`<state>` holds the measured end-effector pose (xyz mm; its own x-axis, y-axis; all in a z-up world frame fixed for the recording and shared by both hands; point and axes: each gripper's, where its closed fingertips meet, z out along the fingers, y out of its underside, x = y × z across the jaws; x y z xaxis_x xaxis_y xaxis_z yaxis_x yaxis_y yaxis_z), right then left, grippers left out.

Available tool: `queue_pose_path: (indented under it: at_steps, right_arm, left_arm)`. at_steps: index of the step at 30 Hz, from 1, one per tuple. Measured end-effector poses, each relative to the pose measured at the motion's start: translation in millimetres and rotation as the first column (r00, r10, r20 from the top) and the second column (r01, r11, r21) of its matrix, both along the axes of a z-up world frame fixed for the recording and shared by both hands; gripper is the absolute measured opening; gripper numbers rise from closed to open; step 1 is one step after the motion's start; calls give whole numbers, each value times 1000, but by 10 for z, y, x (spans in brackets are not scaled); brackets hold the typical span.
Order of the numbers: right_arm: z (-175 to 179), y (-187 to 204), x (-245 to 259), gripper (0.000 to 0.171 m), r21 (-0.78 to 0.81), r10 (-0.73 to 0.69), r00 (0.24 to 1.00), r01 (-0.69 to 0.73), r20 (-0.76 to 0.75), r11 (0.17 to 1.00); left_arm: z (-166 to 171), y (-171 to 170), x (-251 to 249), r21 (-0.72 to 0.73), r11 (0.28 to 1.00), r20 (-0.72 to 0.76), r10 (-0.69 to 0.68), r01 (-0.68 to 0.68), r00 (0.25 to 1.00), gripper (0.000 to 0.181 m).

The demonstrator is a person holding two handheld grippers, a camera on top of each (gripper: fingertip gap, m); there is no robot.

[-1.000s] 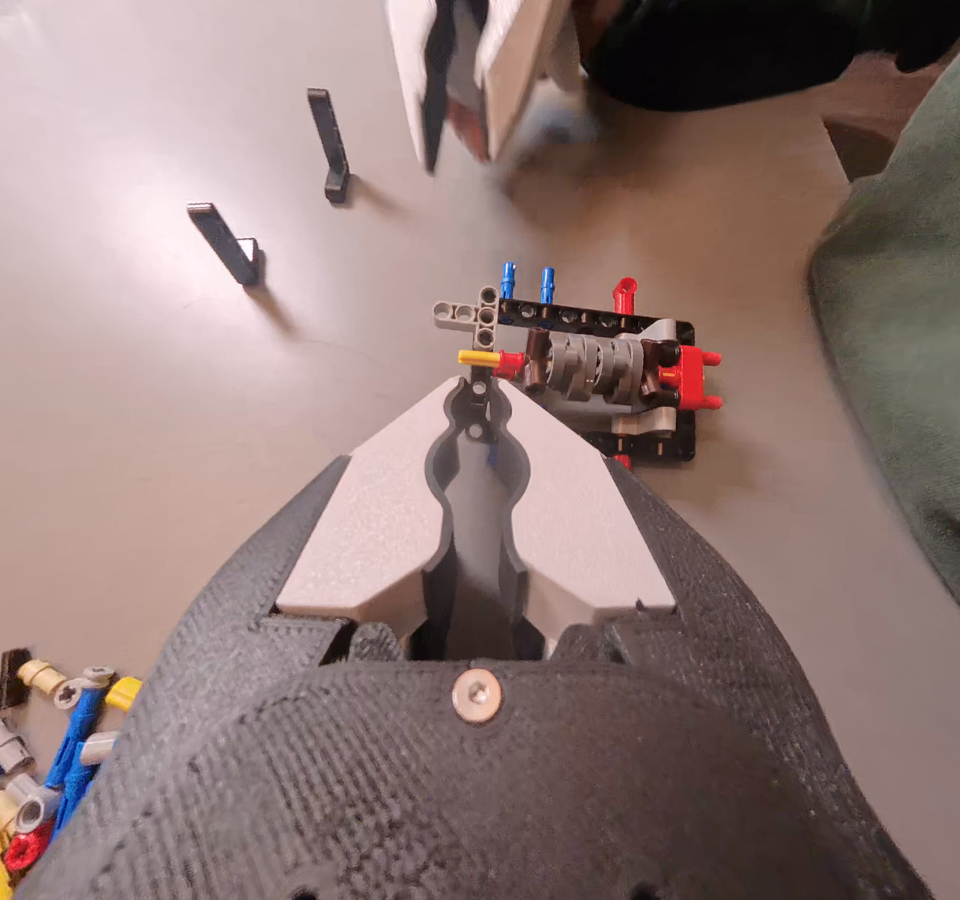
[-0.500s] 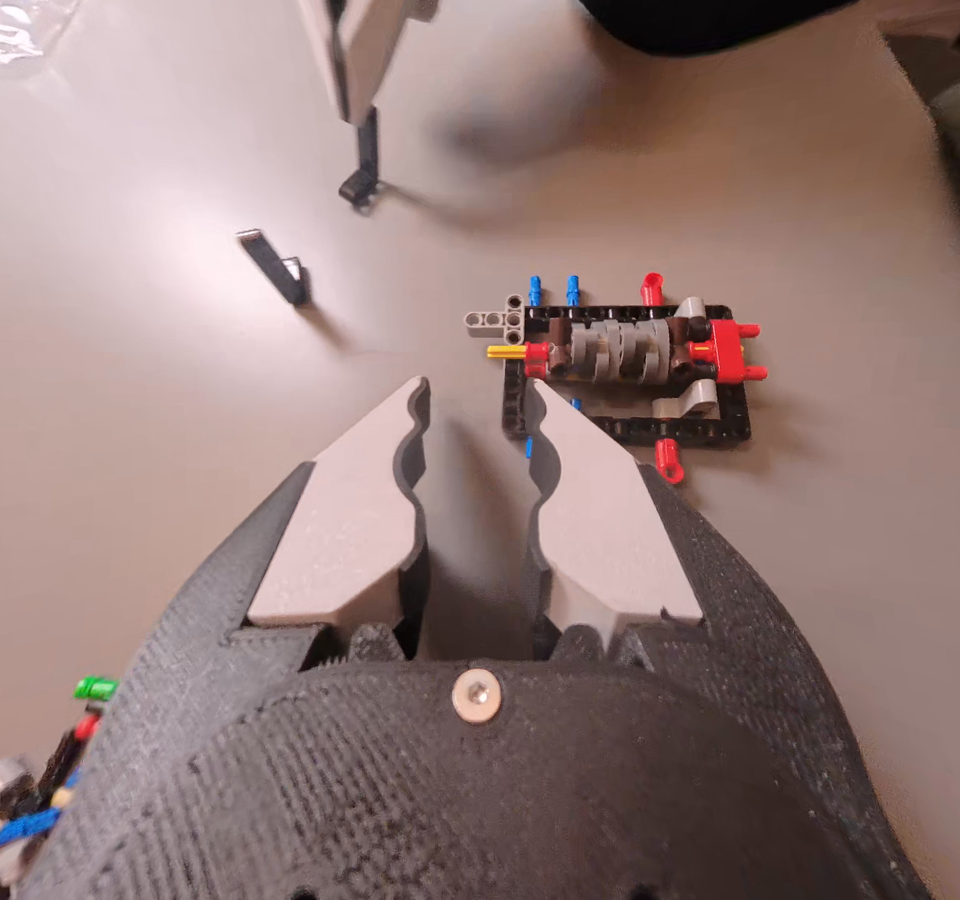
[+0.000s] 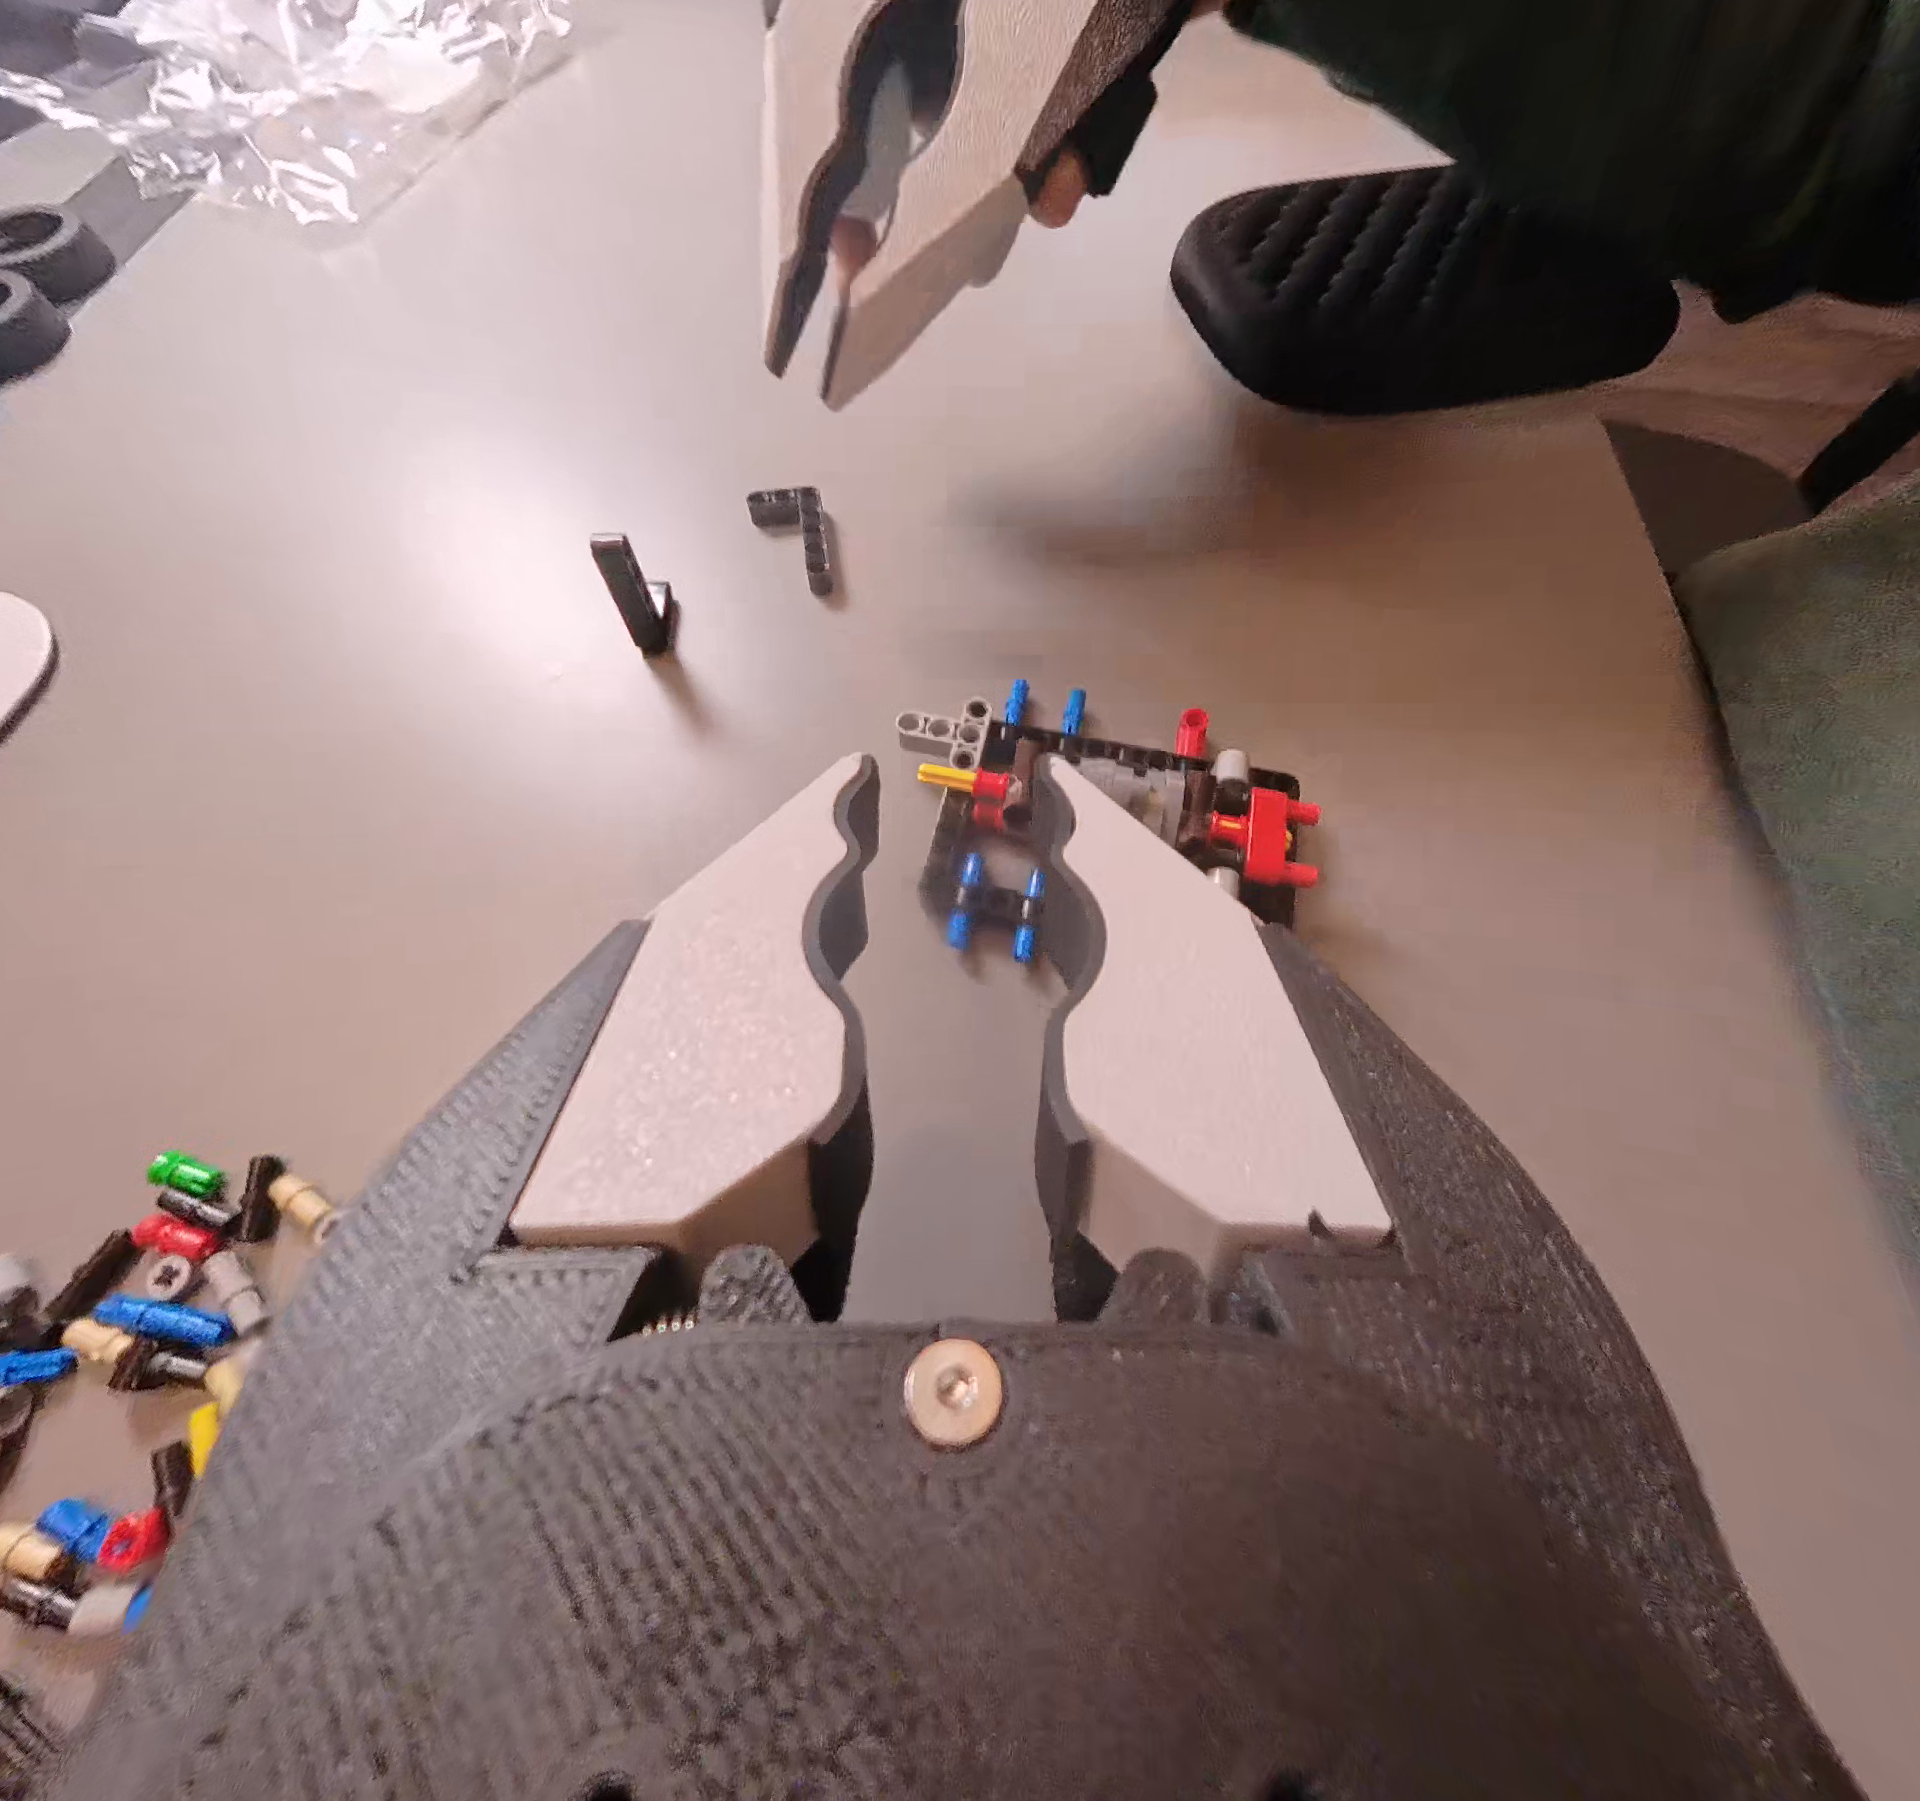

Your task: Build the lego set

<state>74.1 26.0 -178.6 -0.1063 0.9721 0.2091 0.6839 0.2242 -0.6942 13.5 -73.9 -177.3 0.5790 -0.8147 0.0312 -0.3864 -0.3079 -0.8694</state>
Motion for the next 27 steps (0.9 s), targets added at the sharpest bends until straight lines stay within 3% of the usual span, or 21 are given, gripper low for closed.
queue_pose_path:
  at_steps: [3,7,10,12,15,18,20,23,27]
  right_arm:
    - [-212,-30,0,23,-34,106,990,-103,88,994]
    - [-438,8,-37,27,-34,200,949,-198,243,980]
    - [-530,-39,-59,14,-88,254,916,-238,310,967]
    - [-519,-86,-85,5,-102,269,914,-250,304,963]
    - [-329,-278,-184,4,-149,283,947,-261,154,954]
    - [88,-569,-305,5,-243,249,957,-279,-145,929]
    - [278,-690,-325,5,-322,173,942,-265,-287,909]
    - [412,-780,-334,5,-449,31,904,-242,-427,860]
    - [619,-843,-367,5,-606,-119,813,-319,-570,729]
  left_arm:
    - [-115,-139,-26,-82,995,-28,-52,49,998,36]
    - [-266,-348,-76,-196,974,-53,-126,113,991,73]
    - [-414,-384,-65,-194,975,-137,-135,107,981,97]
    - [-486,-376,2,-181,977,-182,-142,109,973,100]
    - [-564,-338,51,-161,979,-229,-164,129,959,90]
    - [-520,-256,0,-126,983,-232,-161,134,959,66]
    - [-466,-230,-57,-112,984,-202,-158,138,966,66]
    - [-316,-173,-107,-95,990,-117,-116,106,986,67]
    - [115,-76,173,-24,997,144,-66,70,987,44]
